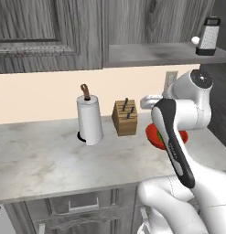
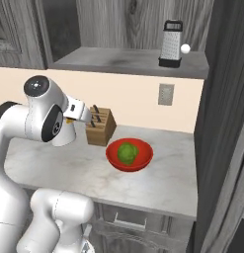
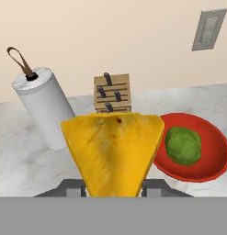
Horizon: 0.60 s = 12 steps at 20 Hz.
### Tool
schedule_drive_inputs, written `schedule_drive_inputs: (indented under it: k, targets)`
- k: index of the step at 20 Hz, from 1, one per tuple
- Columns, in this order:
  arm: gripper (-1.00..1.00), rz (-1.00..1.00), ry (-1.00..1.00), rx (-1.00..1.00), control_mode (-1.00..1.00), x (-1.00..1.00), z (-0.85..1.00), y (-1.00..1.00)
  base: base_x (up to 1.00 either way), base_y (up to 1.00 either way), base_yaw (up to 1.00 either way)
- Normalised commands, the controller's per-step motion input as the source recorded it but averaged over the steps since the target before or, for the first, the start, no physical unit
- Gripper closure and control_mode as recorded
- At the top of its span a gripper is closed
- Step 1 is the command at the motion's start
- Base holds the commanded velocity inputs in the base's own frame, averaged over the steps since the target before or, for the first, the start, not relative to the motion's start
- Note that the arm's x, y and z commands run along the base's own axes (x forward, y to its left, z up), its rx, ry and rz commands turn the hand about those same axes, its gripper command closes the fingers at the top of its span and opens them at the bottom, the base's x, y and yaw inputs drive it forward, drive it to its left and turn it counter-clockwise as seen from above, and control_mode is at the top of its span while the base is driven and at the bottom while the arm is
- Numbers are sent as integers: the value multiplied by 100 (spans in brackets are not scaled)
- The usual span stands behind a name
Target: Pick the cheese from the fridge and the cheese grater from the cabinet and place them next to the salad bowl.
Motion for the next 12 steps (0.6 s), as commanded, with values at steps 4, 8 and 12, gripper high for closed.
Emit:
schedule_drive_inputs:
  k: [4,8,12]
  targets:
    - [100,0,0,0,100,0,0,0,50,4,0]
    - [100,0,0,0,100,0,0,0,30,3,1]
    - [100,0,0,0,100,0,0,0,0,0,0]
